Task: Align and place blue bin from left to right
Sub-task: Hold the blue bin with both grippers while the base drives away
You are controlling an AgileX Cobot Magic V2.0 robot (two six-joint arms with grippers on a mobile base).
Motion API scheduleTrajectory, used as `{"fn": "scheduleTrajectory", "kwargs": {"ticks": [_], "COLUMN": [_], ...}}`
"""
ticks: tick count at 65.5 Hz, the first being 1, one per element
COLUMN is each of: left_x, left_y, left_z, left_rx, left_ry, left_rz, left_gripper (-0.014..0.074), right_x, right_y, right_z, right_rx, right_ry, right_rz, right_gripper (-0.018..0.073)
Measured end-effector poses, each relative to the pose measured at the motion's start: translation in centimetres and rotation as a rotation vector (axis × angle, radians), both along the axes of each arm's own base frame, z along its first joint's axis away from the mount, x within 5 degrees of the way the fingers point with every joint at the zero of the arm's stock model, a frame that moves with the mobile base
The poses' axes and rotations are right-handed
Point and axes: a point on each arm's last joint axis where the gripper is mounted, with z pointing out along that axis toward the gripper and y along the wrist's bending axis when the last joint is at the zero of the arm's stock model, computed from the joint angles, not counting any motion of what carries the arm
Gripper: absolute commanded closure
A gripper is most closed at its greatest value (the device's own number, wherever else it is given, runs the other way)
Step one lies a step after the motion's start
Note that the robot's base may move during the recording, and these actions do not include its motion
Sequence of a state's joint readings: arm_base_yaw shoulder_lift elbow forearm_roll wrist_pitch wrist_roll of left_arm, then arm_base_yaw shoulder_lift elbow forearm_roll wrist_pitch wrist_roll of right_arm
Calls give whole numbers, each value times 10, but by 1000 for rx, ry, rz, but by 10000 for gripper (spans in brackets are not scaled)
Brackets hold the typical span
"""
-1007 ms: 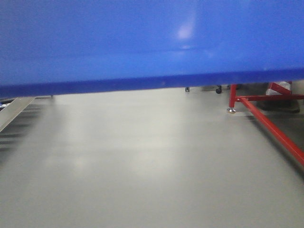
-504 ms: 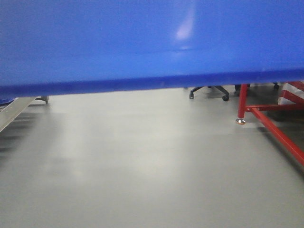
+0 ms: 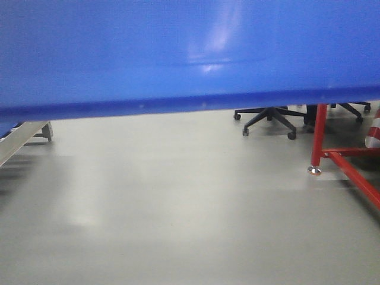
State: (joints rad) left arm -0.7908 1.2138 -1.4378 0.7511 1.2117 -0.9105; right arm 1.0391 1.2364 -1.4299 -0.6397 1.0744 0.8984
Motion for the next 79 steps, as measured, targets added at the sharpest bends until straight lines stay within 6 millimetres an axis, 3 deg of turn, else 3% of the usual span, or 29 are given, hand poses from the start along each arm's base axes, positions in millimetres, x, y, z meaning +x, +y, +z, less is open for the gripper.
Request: {"fn": "scheduleTrajectory", "kwargs": {"ticks": [79], "left_x": [2], "left_y": [-1], "left_z": [2], "left_rx": [1], "left_ry": [-32], "left_rz": [-16], "left_gripper": [707], "right_x": [0], "right_y": [-1], "right_z": [1], "right_rx": [1], "right_ry": [-8], "right_rz": [-3], "right_gripper": [637]}}
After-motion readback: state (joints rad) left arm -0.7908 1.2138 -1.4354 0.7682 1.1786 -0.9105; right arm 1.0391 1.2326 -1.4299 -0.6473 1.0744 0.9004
